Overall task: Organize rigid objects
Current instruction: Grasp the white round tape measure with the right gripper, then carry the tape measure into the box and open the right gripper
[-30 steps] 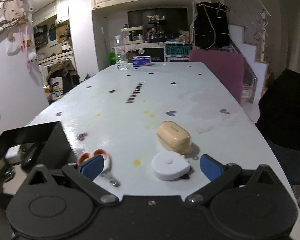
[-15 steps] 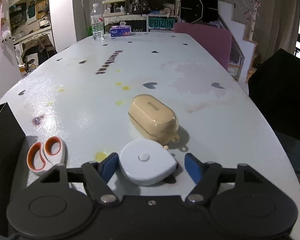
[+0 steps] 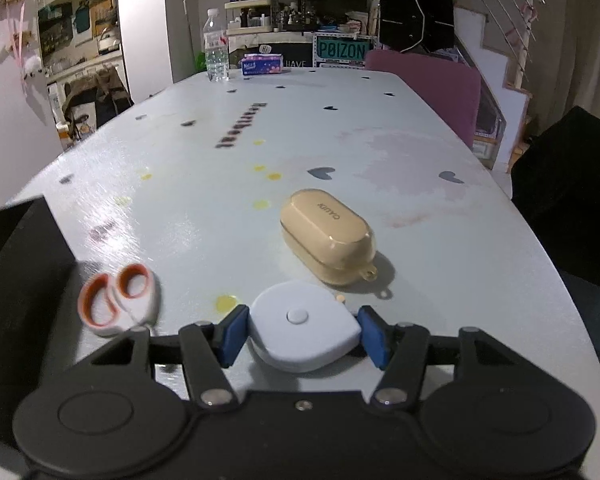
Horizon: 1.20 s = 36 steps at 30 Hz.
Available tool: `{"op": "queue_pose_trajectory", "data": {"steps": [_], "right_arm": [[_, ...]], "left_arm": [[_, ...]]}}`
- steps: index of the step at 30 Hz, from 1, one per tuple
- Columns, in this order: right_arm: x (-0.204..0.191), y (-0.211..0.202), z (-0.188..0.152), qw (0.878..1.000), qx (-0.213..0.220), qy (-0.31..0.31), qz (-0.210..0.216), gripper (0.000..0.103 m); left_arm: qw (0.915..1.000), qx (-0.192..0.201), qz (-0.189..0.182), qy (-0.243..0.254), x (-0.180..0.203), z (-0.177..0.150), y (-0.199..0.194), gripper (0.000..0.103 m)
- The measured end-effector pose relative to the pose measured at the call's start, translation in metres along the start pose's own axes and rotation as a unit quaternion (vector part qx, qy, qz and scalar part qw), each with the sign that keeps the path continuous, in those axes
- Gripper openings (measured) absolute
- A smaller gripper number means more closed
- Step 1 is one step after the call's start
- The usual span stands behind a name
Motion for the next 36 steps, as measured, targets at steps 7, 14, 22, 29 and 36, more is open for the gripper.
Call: {"op": "queue_pose_trajectory", "data": {"steps": [7, 14, 22, 29, 36], "right_arm": [[-0.042, -0.052, 0.027, 0.995, 0.062, -0.031, 0.067, 0.06], [-0.104, -0.087, 0.056, 0.978, 0.095, -0.097, 0.16, 0.06], [-0.187, -0.068, 0.06, 0.948, 0.041, -0.21, 0.236, 0.06], [-0.243, -0.047, 0.047, 0.92, 0.006, -0.252, 0.301, 0.061], [-0.236, -0.048, 0.051, 0.916, -0.007, -0.214, 0.34, 0.072]], "left_arm": [[1.0, 0.0, 0.0, -0.001, 0.0, 0.0, 0.0, 0.007], [1.0, 0.0, -0.001, -0.001, -0.002, 0.0, 0.001, 0.007], [1.0, -0.002, -0.003, -0.002, -0.003, 0.001, 0.002, 0.007], [0.9999, -0.005, -0.01, -0.009, -0.006, 0.002, 0.003, 0.008], [0.9997, -0.009, -0.015, -0.015, -0.008, 0.003, 0.003, 0.008]]}}
Point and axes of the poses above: each gripper's, at about its wrist camera, not at the fingertips, and y roughly the way its jaws point, x to its right, z to its top, the point moved 6 cm from there along y, roughly the way its jaws point, and after that the axes turned 14 degrees about -y, right-handed, at the moved point
